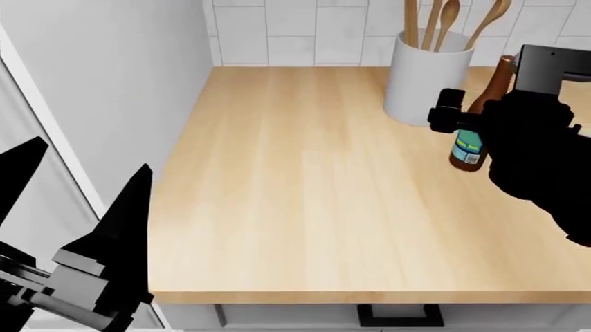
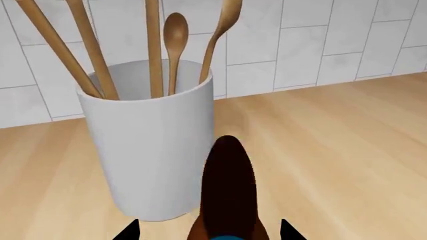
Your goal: Move the drinks to the dining counter.
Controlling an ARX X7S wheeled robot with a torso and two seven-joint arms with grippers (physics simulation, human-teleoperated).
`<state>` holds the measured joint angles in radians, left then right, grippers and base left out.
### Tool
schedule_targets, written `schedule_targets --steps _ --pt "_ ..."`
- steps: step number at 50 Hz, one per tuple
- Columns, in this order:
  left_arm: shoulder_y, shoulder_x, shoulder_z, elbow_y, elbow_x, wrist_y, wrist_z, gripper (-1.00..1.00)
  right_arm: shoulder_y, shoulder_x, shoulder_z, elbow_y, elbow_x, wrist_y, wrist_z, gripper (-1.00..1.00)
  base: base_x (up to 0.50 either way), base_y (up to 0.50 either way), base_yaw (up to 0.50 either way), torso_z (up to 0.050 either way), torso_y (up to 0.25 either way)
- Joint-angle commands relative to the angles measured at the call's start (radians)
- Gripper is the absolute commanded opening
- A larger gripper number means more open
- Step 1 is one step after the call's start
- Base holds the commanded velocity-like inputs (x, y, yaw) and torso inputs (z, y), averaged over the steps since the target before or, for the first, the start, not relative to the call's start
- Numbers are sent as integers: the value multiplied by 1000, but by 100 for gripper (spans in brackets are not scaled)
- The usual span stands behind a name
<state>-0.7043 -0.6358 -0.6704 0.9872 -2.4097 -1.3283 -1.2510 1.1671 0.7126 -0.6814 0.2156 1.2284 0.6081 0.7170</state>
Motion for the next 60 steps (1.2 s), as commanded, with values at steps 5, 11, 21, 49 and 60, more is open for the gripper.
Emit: schedule_targets --steps 5,11,21,49,60 --pt "50 47 -67 -21 25 -91 33 100 14 -46 -22 144 -56 -28 -42 100 43 0 0 0 0" --pt "67 62 -94 -26 30 -116 48 100 10 -50 -26 172 -63 -14 5 -100 0 0 0 0 0" --pt "64 56 -85 -18 35 -102 51 100 21 -37 -27 120 -64 -3 12 -100 0 0 0 0 0" --pt "46 20 -49 1 25 -33 38 100 71 119 233 -496 285 -41 244 -100 0 0 0 0 0" --pt "55 30 -59 -3 31 -47 46 100 133 65 193 -513 242 -17 216 -100 -139 260 0 0 0"
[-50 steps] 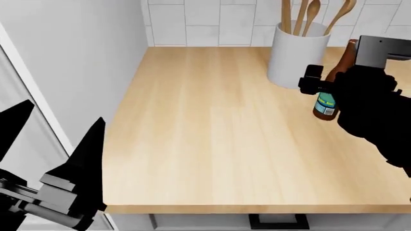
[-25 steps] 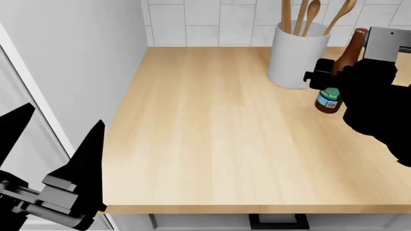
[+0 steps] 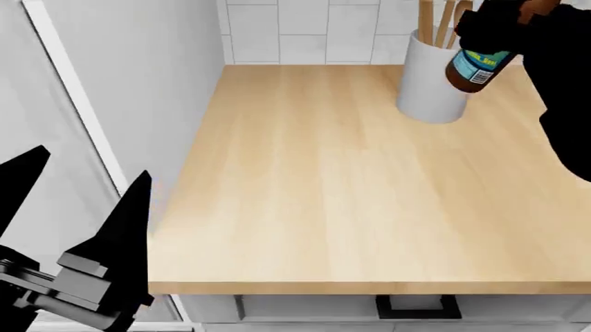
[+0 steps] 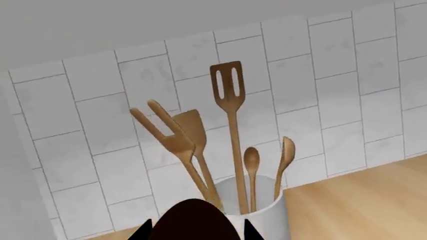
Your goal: Move the drinks to the dining counter.
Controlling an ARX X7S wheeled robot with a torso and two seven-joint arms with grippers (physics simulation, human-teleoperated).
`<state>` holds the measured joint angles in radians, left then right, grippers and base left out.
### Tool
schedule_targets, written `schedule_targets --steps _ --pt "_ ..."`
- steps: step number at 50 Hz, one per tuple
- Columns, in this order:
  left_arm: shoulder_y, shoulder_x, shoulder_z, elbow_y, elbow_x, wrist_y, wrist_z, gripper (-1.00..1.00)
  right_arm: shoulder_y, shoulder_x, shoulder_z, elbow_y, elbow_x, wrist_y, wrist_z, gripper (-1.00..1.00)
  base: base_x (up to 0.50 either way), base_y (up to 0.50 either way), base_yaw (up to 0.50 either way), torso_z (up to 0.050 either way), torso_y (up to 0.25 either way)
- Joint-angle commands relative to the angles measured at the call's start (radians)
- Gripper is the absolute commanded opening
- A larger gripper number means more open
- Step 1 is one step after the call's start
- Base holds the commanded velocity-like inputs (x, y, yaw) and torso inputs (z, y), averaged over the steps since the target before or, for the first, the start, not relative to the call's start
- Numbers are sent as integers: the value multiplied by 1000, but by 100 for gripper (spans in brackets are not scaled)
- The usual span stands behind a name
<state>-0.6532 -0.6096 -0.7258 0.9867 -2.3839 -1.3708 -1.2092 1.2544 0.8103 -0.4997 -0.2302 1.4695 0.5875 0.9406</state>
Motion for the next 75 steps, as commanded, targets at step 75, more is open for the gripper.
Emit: schedule_targets --steps 75 --pt "22 18 -31 1 20 -12 39 100 167 -54 -46 -362 78 100 134 -100 -253 473 0 0 0"
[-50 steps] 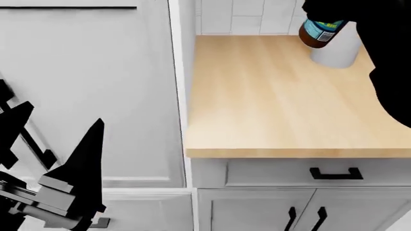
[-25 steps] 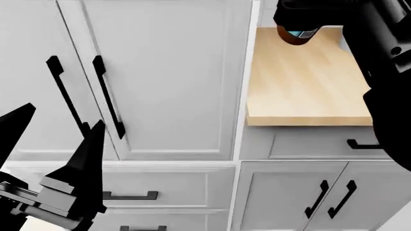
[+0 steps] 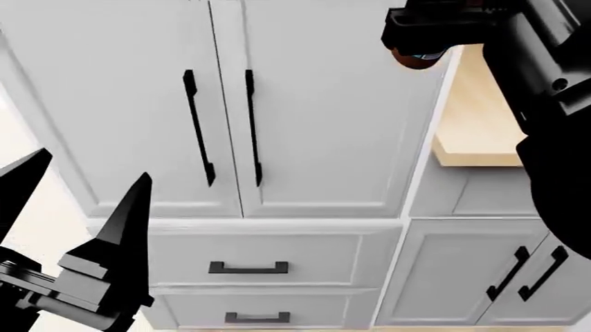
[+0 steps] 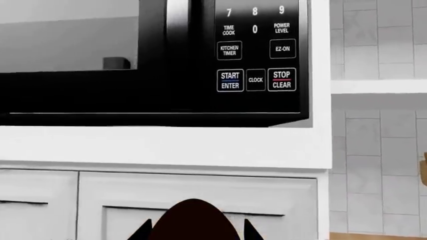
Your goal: Move the drinks to the dining counter.
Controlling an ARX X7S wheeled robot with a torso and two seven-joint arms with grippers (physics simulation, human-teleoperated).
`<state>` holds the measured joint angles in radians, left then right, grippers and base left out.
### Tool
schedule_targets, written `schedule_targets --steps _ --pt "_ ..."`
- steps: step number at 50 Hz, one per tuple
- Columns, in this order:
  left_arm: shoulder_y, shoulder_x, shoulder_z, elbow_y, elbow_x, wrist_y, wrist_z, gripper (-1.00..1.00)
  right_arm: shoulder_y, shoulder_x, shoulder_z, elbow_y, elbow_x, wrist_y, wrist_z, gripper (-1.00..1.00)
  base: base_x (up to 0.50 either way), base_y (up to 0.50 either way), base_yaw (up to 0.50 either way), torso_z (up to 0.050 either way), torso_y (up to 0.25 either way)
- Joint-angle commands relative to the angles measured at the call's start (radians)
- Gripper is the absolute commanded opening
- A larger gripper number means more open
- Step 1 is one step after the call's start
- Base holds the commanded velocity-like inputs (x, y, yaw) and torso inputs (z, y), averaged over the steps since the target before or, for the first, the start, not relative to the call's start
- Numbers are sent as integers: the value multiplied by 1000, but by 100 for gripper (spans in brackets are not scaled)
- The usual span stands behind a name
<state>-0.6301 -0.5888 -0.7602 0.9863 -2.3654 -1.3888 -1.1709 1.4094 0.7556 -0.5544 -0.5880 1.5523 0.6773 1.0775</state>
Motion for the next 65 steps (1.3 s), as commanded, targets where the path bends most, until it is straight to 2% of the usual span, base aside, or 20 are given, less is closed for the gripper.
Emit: schedule_targets --steps 1,65 --pt "-1 -3 4 2 1 6 1 100 11 1 8 -5 -5 11 -3 -100 -117 500 0 0 0" --pt "2 -6 9 5 1 9 0 100 32 -7 -20 -10 8 42 -15 -100 -87 500 0 0 0"
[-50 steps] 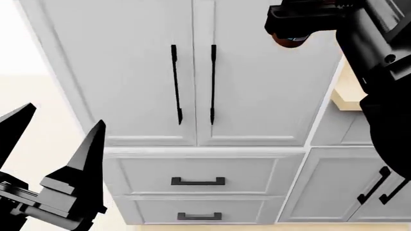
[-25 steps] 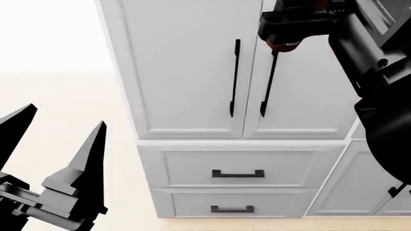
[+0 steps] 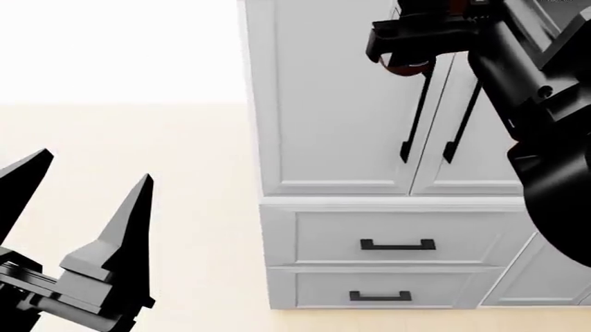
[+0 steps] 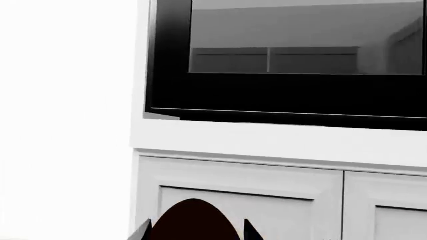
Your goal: Move the drinks to the dining counter.
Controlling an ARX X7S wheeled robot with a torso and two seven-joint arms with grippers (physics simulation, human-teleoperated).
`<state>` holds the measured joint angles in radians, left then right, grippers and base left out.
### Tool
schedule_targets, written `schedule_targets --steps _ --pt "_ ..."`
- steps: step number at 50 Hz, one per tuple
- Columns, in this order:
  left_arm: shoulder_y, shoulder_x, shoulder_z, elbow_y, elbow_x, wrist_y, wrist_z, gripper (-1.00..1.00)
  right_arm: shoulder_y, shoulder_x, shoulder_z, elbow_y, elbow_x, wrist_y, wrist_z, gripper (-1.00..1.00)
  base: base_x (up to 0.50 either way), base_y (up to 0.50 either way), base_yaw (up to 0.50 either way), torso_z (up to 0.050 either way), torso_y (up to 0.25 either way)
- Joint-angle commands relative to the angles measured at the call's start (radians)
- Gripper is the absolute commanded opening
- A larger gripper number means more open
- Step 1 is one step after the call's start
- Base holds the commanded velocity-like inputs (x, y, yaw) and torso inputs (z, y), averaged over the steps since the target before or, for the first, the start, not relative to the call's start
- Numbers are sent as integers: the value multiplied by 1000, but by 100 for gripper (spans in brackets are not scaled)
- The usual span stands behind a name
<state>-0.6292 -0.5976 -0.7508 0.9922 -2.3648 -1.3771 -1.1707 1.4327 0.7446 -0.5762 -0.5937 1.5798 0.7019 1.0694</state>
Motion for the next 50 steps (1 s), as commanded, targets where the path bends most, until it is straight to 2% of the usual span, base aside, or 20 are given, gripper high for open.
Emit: schedule_targets --steps 1,25,50 --pt "1 3 -1 -1 0 -4 1 100 8 5 1 -5 -22 18 -7 -100 0 500 0 0 0" --pt "0 8 8 2 3 -9 2 100 8 8 -12 -14 -36 30 -24 -100 15 500 0 0 0" --pt "2 13 4 -1 4 -16 4 100 2 18 -17 -22 -47 33 -23 -100 147 500 0 0 0"
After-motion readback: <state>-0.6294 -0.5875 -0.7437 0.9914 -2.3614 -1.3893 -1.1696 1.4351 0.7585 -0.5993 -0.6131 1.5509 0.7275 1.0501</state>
